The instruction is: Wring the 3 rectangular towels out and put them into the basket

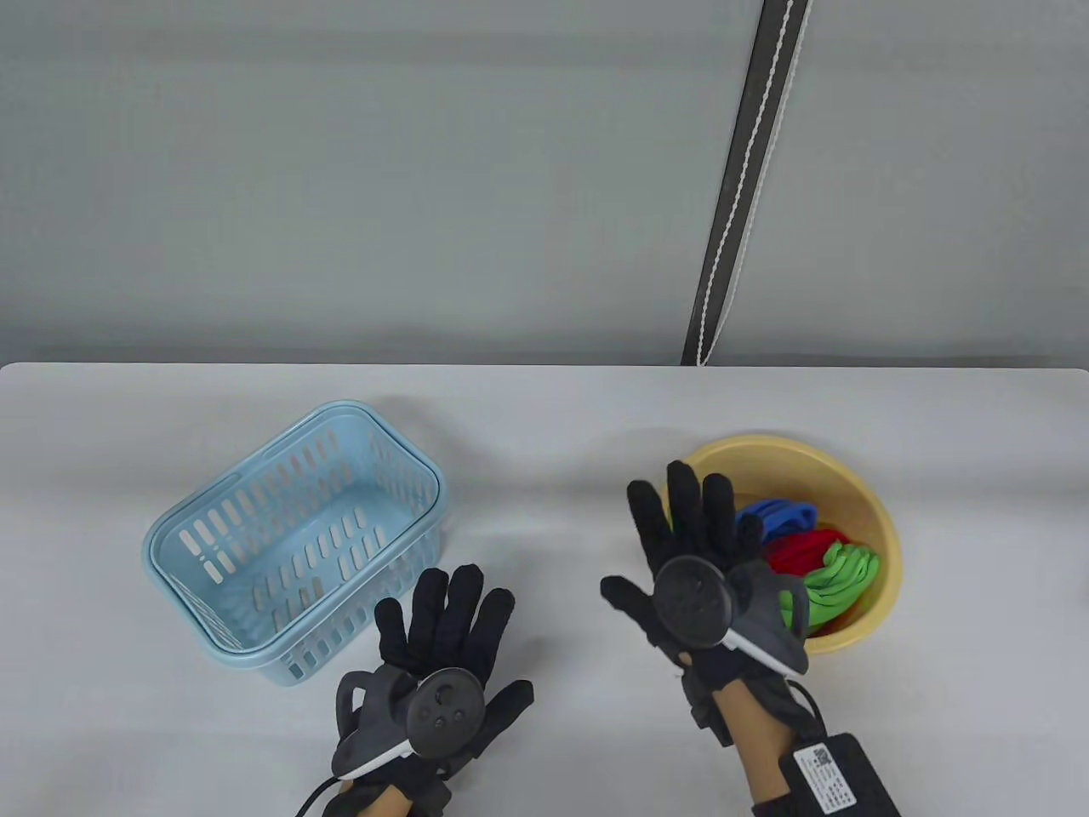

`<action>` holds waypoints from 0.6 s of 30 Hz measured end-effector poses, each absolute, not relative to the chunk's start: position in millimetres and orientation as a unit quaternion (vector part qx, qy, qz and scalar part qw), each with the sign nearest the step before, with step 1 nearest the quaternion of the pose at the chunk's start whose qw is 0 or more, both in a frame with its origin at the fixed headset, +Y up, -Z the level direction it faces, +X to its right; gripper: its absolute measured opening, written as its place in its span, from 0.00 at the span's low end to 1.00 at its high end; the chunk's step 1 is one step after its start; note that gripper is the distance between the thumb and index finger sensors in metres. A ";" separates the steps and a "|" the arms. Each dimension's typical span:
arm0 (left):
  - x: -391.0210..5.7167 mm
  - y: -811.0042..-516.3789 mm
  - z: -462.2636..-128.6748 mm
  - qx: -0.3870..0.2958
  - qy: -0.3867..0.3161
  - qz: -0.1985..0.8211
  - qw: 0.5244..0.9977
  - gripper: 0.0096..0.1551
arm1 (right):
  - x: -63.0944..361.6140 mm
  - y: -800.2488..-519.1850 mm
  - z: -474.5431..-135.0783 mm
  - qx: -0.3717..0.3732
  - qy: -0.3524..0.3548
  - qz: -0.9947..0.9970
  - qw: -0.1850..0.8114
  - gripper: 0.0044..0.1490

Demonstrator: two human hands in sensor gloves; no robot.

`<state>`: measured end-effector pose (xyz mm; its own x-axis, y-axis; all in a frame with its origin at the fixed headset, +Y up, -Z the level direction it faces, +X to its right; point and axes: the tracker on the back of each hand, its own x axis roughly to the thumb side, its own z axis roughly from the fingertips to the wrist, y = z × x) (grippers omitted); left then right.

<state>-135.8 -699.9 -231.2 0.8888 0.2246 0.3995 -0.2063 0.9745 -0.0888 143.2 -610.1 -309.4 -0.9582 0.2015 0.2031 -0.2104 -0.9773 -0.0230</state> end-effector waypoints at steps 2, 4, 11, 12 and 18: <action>-135.7 -699.8 -231.1 -0.024 -0.206 0.109 0.972 0.58 | 159.3 -598.8 -326.8 0.073 -0.013 0.989 0.128 0.63; -135.8 -699.9 -231.1 -0.024 -0.204 0.109 0.973 0.57 | 178.9 -593.8 -347.5 0.032 0.021 0.989 0.145 0.60; -136.5 -700.2 -231.3 -0.031 -0.195 0.108 0.974 0.58 | 217.2 -631.1 -395.0 -0.036 0.227 0.972 0.052 0.60; -136.5 -700.1 -231.5 -0.032 -0.194 0.108 0.974 0.57 | 217.9 -637.0 -398.2 -0.036 0.238 0.970 0.030 0.62; -134.1 -701.5 -231.5 -0.040 -0.194 0.100 0.975 0.58 | 206.4 -683.6 -417.2 -0.018 0.303 0.952 -0.043 0.66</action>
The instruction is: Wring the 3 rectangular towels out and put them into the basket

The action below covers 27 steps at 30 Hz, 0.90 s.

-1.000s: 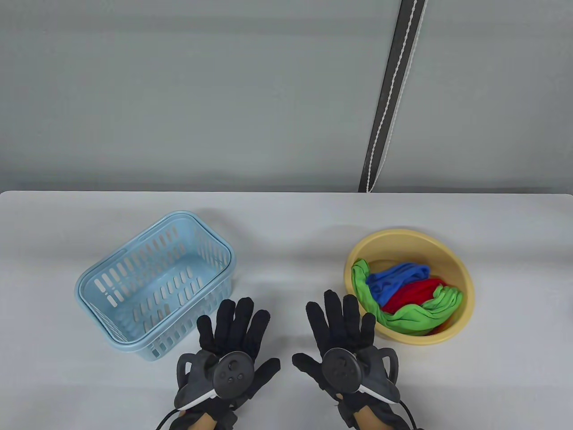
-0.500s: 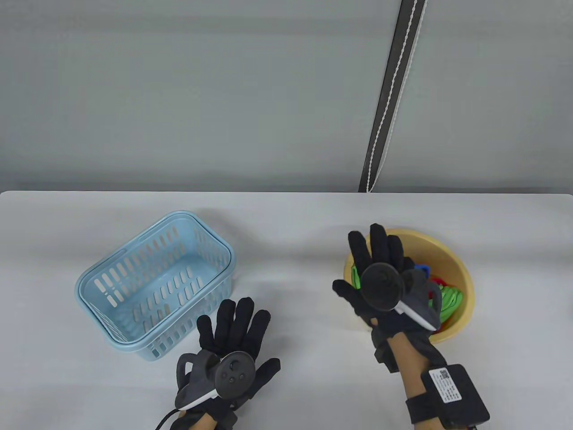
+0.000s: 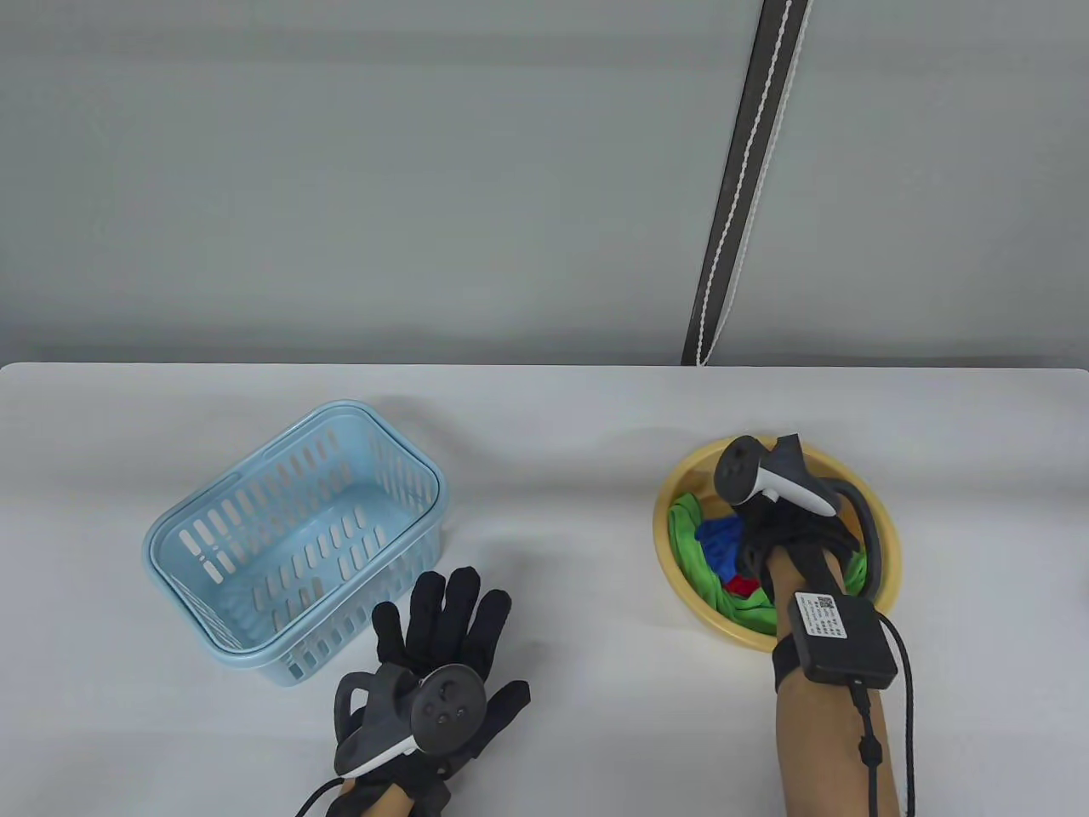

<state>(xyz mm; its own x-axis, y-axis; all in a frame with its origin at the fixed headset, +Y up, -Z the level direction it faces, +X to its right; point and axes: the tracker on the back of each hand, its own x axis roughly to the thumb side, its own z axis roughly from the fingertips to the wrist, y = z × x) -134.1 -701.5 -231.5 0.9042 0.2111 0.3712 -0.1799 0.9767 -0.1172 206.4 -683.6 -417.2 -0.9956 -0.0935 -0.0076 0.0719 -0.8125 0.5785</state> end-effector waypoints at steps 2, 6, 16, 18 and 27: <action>-133.7 -701.6 -231.4 -0.040 -0.194 0.099 0.975 0.57 | 202.1 -695.4 -421.8 0.020 -0.314 -0.948 0.050 0.64; -133.9 -701.8 -231.4 -0.043 -0.193 0.100 0.975 0.57 | 195.9 -709.3 -428.3 0.033 -0.306 -0.949 0.069 0.55; -133.4 -702.2 -233.2 -0.050 -0.193 0.100 0.975 0.57 | 206.4 -670.1 -420.4 0.073 -0.185 -0.980 0.006 0.29; -133.0 -702.3 -233.3 -0.050 -0.195 0.101 0.974 0.57 | 215.1 -647.8 -413.0 0.075 -0.148 -0.985 -0.048 0.29; -125.0 -704.1 -235.0 -0.056 -0.212 0.099 0.971 0.57 | 250.4 -561.7 -356.1 0.068 0.036 -0.935 -0.345 0.30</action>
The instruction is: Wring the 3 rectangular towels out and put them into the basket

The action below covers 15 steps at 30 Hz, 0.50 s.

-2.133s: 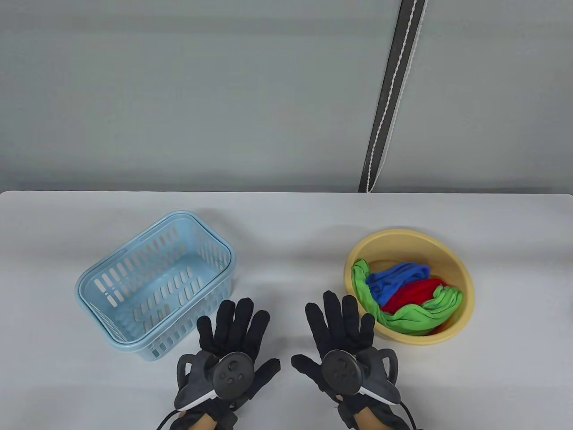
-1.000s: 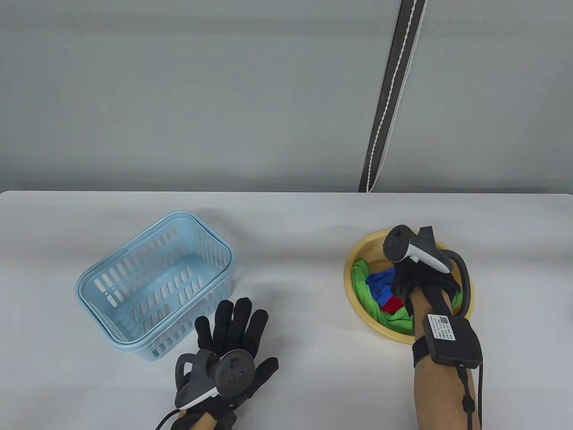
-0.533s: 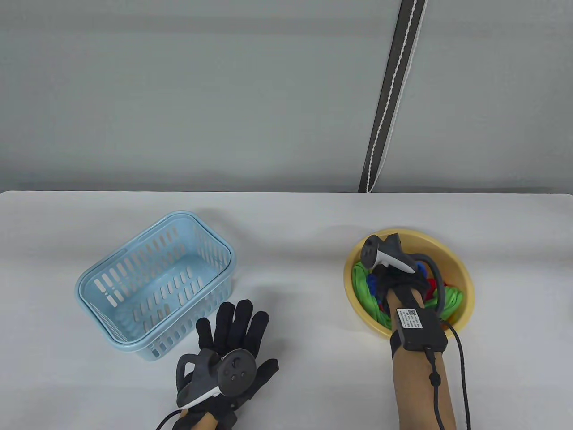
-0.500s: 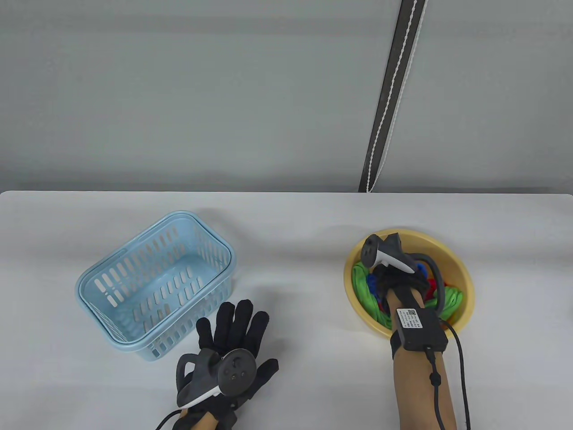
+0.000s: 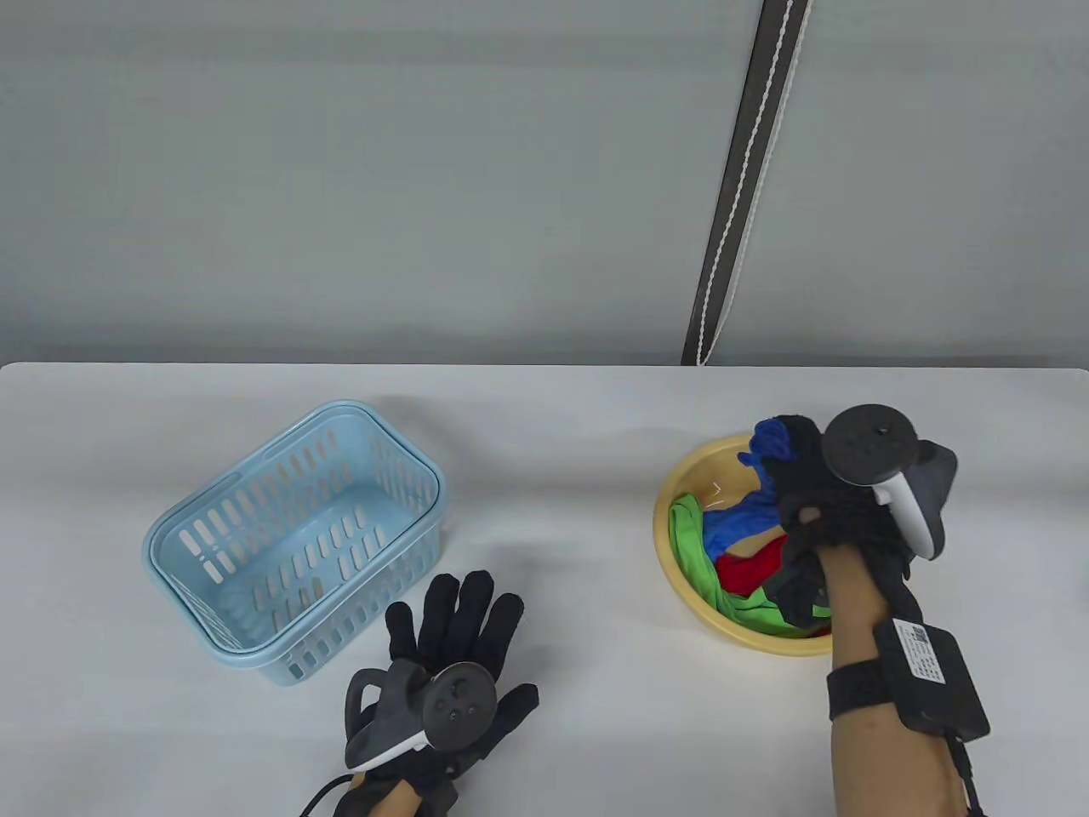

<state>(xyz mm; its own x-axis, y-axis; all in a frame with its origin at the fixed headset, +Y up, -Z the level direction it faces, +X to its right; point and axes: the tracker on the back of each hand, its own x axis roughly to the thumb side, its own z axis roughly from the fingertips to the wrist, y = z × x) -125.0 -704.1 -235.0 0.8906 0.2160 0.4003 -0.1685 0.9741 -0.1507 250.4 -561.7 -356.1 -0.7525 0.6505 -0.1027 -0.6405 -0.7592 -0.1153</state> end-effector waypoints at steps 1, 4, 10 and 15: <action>-123.9 -704.4 -235.3 -0.056 -0.213 0.098 0.970 0.57 | 252.2 -555.2 -349.2 -0.063 -0.050 0.924 0.373 0.30; -117.9 -708.6 -236.0 -0.070 -0.226 0.098 0.967 0.56 | 252.9 -539.2 -328.7 -0.037 -0.093 0.891 0.443 0.30; -105.1 -703.9 -235.1 -0.046 -0.250 0.119 0.960 0.57 | 239.5 -518.3 -294.7 0.039 -0.138 0.815 0.561 0.30; -99.7 -672.5 -237.2 0.031 -0.257 0.236 0.936 0.57 | 215.7 -518.1 -278.5 0.119 -0.123 0.738 0.653 0.30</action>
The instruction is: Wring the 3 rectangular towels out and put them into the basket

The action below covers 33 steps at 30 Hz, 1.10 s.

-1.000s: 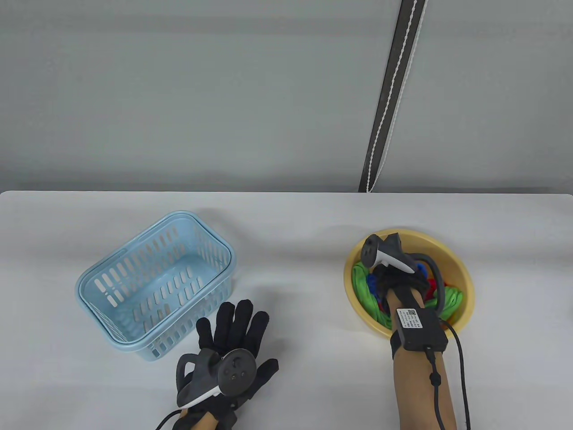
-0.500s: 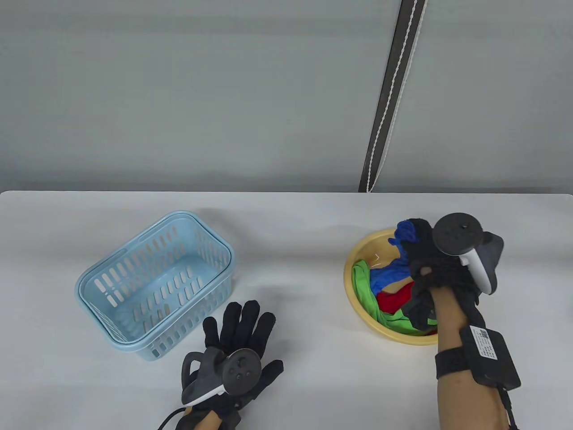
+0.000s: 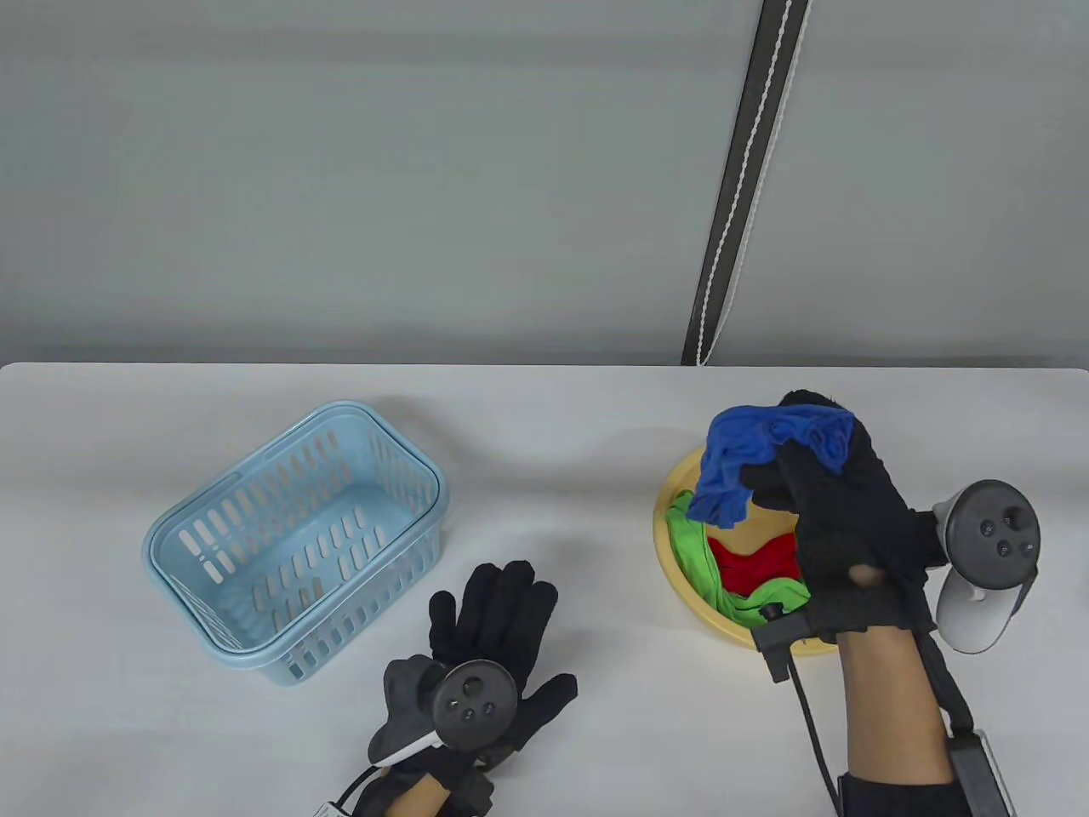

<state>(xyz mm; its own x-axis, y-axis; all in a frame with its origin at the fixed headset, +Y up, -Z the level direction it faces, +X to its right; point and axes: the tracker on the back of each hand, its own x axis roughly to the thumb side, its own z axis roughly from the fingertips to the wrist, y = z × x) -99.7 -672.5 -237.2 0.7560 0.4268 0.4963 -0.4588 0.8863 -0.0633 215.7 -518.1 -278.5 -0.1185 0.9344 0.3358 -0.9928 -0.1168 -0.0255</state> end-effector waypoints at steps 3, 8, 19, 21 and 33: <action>-95.7 -647.2 -238.4 0.076 -0.258 0.306 0.913 0.58 | 196.1 -527.5 -276.8 0.150 -0.098 0.708 0.683 0.30; -101.1 -621.8 -241.7 0.166 -0.236 0.347 0.892 0.65 | 152.1 -555.5 -275.2 0.197 -0.024 0.659 0.725 0.31; -149.2 -661.8 -264.8 0.153 -0.199 0.447 0.859 0.47 | 71.4 -627.8 -273.2 0.254 0.137 0.557 0.779 0.31; -153.7 -665.8 -266.8 0.142 -0.192 0.464 0.853 0.31 | 71.9 -636.6 -275.4 0.246 0.146 0.534 0.796 0.31; -158.7 -678.5 -274.0 0.038 -0.188 0.649 0.736 0.26 | 118.0 -717.4 -291.6 0.070 0.175 0.448 0.874 0.30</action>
